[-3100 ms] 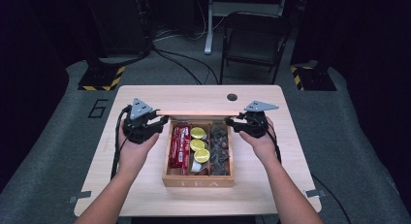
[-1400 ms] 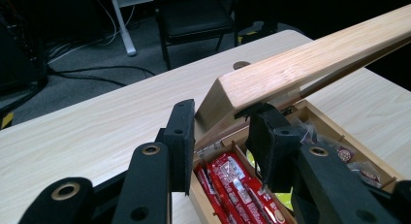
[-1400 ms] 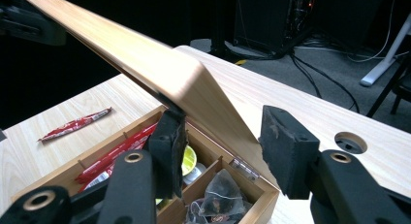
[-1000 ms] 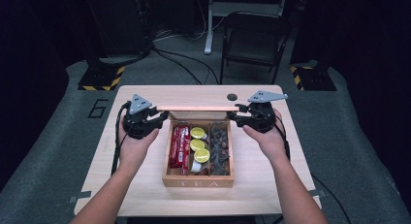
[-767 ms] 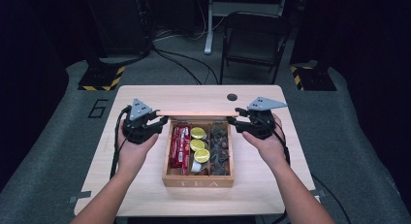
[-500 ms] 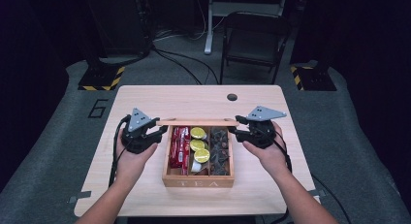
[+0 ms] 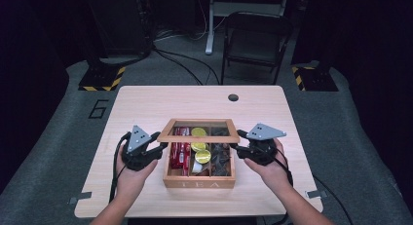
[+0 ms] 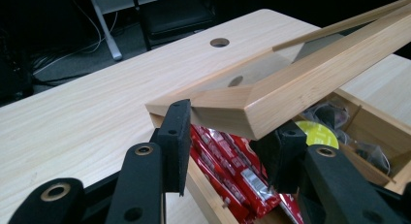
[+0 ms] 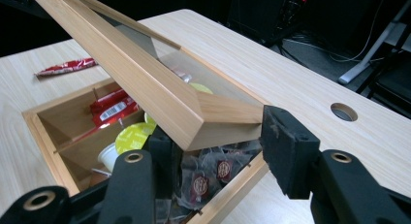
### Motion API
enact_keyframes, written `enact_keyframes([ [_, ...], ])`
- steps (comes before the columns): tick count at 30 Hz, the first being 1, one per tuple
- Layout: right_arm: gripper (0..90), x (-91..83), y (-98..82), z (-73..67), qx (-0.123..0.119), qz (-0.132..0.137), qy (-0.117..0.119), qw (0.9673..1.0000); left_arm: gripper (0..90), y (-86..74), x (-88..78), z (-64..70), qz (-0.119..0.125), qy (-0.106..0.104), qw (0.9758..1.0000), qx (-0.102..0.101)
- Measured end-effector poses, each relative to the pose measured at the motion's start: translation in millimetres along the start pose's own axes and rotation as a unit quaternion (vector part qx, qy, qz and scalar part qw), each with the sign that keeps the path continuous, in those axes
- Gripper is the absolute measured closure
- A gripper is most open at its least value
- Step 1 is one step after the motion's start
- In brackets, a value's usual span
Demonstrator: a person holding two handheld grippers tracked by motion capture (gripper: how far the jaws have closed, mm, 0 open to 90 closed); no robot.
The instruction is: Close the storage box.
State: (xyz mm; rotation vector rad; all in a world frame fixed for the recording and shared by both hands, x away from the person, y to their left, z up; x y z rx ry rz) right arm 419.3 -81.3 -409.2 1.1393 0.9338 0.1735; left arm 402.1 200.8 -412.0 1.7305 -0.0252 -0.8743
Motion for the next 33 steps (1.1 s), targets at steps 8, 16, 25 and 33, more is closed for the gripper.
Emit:
enact_keyframes([
  [8, 51.1, 1.3, -19.8, -9.8, -0.006, 0.006, -0.005, 0.9999, 57.6, -18.6, 0.8, 7.3, -0.009, -0.001, 0.9999, 0.009],
  [16, 51.0, 2.1, -34.8, -15.9, -0.004, 0.006, -0.003, 1.0, 57.7, -33.8, 2.9, 12.9, -0.011, -0.002, 0.9999, 0.005],
  [25, 50.9, 6.6, -55.5, -25.0, -0.004, -0.004, 0.008, 1.0, 57.9, -55.7, 7.7, 18.8, -0.021, -0.014, 0.9997, 0.005],
  [33, 50.8, 10.0, -70.8, -30.8, -0.004, -0.016, 0.016, 0.9997, 57.8, -70.6, 12.9, 22.2, -0.034, -0.025, 0.9991, 0.011],
])
Point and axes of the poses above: each handheld gripper's, and its own axes: x roughly forward along the jaws, y roughly out of its top, z roughly to its right, the point moved 7 cm from there along x, roughly forward along the jaws, and after that the axes turned 6 degrees about -z, right-handed, at the moved point
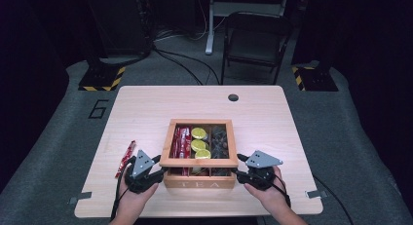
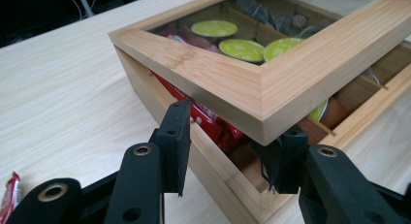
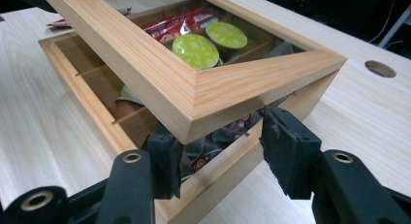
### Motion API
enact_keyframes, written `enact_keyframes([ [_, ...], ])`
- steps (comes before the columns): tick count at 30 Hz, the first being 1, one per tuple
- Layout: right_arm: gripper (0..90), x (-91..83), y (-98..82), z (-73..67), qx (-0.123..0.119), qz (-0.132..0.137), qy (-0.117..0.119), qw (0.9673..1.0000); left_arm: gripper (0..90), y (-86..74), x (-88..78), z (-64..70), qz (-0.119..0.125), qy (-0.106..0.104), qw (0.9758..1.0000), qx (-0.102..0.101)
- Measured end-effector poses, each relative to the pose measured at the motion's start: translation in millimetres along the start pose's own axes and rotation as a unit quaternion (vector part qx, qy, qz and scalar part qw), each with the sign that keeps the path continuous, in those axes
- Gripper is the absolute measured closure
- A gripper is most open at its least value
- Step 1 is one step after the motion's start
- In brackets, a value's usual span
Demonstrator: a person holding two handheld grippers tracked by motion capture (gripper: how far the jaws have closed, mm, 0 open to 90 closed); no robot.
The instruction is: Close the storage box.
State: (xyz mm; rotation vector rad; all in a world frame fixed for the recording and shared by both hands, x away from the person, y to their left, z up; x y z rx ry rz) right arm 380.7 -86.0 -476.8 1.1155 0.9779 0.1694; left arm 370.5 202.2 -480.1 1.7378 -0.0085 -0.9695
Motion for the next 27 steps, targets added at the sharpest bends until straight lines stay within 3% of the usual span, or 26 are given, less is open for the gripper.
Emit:
enact_keyframes([
  [11, 50.5, 5.1, -16.7, -8.4, 0.009, -0.029, 0.017, 0.9994, 56.9, -19.5, 9.6, 3.2, -0.028, -0.019, 0.9994, -0.012],
  [27, 49.0, 5.6, -20.7, -11.6, 0.014, -0.036, 0.041, 0.9984, 50.0, -22.7, 6.3, 5.2, -0.042, -0.043, 0.998, -0.017],
])
Point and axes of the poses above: each handheld gripper's, and its own axes: x roughly forward along the jaws, y roughly out of its top, z roughly to its right, the point moved 7 cm from there along x, roughly forward along the jaws, and after that the axes turned 6 degrees about -z, right-handed, at the moved point
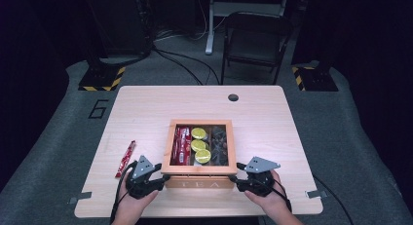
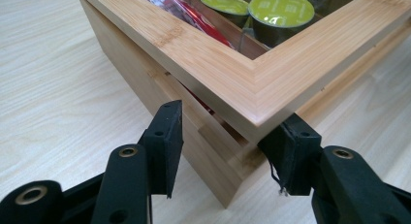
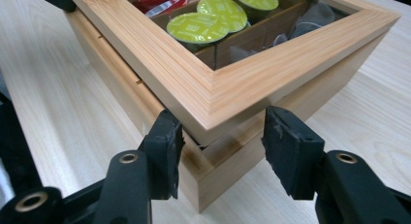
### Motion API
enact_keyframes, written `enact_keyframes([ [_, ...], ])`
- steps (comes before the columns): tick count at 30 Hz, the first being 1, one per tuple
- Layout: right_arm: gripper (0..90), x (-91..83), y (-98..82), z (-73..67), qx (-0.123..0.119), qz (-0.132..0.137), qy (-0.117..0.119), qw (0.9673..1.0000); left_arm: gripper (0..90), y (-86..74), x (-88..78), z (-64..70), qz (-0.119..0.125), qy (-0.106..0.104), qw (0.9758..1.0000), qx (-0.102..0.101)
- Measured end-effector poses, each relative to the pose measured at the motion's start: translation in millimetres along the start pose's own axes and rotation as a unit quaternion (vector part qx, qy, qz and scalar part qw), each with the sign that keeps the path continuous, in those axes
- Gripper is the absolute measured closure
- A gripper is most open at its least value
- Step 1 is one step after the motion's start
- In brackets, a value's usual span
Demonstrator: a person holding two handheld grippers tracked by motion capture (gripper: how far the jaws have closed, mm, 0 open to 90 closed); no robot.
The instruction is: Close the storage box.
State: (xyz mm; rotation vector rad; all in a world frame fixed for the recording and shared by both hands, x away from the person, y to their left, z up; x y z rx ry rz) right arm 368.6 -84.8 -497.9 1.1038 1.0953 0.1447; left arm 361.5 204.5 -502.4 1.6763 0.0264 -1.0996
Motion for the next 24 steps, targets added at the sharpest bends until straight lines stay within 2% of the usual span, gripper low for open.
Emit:
enact_keyframes([
  [4, 47.1, 0.2, -1.0, -0.8, 0.001, -0.008, 0.003, 1.0, 46.7, -0.6, 0.2, 1.8, -0.004, -0.012, 0.9999, -0.005],
  [7, 40.9, 1.7, -3.1, -1.6, 0.009, -0.019, 0.013, 0.9997, 40.8, -3.4, 2.2, 3.8, -0.017, -0.02, 0.9997, 0.0],
  [8, 39.4, 2.3, -4.1, -1.8, 0.002, -0.024, 0.013, 0.9996, 37.2, -4.7, 3.1, 4.8, -0.02, -0.024, 0.9995, -0.005],
  [11, 37.9, 6.4, -7.9, -3.6, -0.018, -0.043, 0.001, 0.9989, 34.6, -8.9, 5.6, 4.8, -0.035, -0.022, 0.9991, 0.005],
  [12, 33.6, 7.7, -8.6, -4.1, -0.023, -0.046, 0.003, 0.9987, 34.4, -10.6, 7.2, 5.7, -0.046, -0.023, 0.9986, 0.007],
  [14, 32.2, 6.5, -6.5, -5.0, -0.017, -0.038, 0.013, 0.999, 31.2, -9.6, 6.7, 8.3, -0.034, -0.03, 0.999, 0.0],
  [16, 32.1, 2.2, -3.8, -4.7, -0.02, -0.025, 0.019, 0.9993, 31.2, -6.1, 2.5, 8.6, -0.026, -0.026, 0.9993, 0.006],
  [19, 32.1, -1.5, -1.3, -1.1, -0.021, -0.015, 0.015, 0.9995, 31.3, -2.1, -2.1, 7.9, -0.013, -0.024, 0.9996, 0.004],
  [24, 33.9, -5.5, 4.3, 3.4, 0.01, 0.004, 0.017, 0.9998, 31.5, 2.1, -4.3, 2.0, -0.001, -0.024, 0.9997, -0.011],
])
Point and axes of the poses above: each handheld gripper's, and its own axes: x roughly forward along the jaws, y roughly out of its top, z roughly to its right, the point moved 7 cm from there along x, roughly forward along the jaws, and after that the axes turned 6 degrees about -z, right-handed, at the moved point
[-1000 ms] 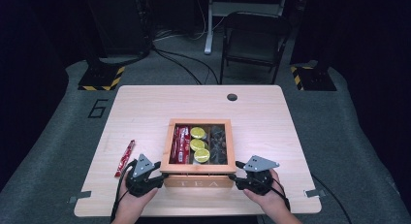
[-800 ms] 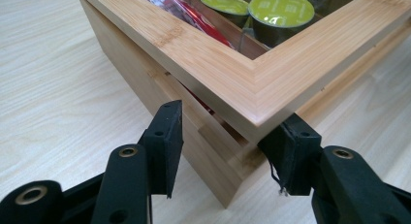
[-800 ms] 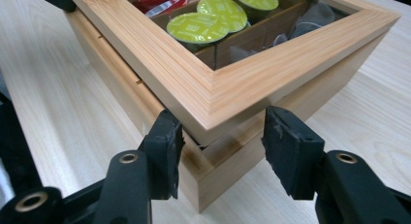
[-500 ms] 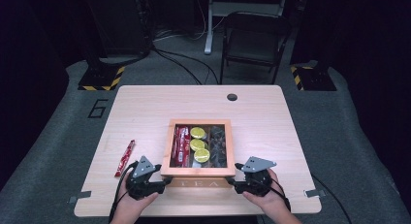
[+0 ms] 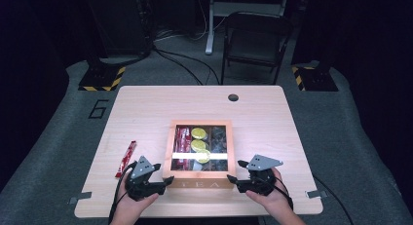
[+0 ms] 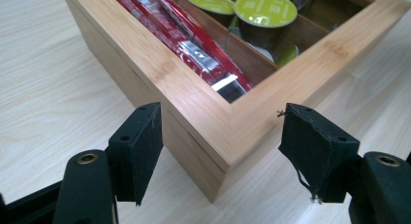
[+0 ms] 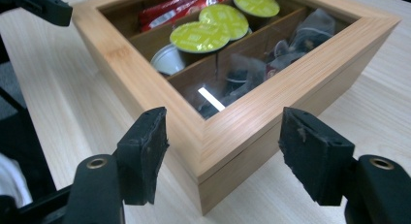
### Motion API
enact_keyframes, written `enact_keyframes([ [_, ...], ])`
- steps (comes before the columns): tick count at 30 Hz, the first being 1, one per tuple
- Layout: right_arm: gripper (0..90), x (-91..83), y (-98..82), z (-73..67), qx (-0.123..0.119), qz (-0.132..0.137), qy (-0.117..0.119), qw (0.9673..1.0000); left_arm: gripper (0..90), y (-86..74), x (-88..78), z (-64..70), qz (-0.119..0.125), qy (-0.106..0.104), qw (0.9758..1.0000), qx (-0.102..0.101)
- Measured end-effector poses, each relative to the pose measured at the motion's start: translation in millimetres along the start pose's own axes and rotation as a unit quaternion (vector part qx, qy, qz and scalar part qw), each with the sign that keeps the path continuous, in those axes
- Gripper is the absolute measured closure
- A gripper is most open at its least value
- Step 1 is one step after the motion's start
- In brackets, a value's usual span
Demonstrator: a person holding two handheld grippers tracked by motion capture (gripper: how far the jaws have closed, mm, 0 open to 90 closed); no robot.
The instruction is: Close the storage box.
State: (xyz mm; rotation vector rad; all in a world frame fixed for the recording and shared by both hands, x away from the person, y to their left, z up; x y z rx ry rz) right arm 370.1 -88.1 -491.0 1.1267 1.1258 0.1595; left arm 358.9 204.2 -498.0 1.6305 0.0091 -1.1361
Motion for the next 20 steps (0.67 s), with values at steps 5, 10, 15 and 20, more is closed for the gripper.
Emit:
enact_keyframes([
  [5, 34.8, -5.9, 6.7, 7.6, 0.02, 0.014, -0.012, 0.9996, 32.4, 7.0, -7.6, -11.1, 0.019, 0.01, 0.9997, -0.013],
  [10, 35.1, -11.8, 10.0, 18.9, 0.039, 0.026, -0.026, 0.9986, 32.7, 10.9, -13.1, -22.0, 0.027, 0.027, 0.999, -0.021],
  [15, 35.1, -15.2, 11.3, 31.2, 0.044, 0.035, -0.043, 0.9975, 32.6, 14.5, -19.6, -40.1, 0.034, 0.057, 0.9973, -0.031],
  [20, 35.0, -15.8, 10.3, 32.9, 0.042, 0.037, -0.033, 0.9979, 31.6, 12.6, -29.7, -66.4, 0.045, 0.088, 0.9927, -0.068],
])
Point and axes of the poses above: each handheld gripper's, and its own axes: x roughly forward along the jaws, y roughly out of its top, z roughly to its right, the point moved 7 cm from there along x, roughly forward along the jaws, and after that the axes turned 6 degrees about -z, right-handed, at the moved point
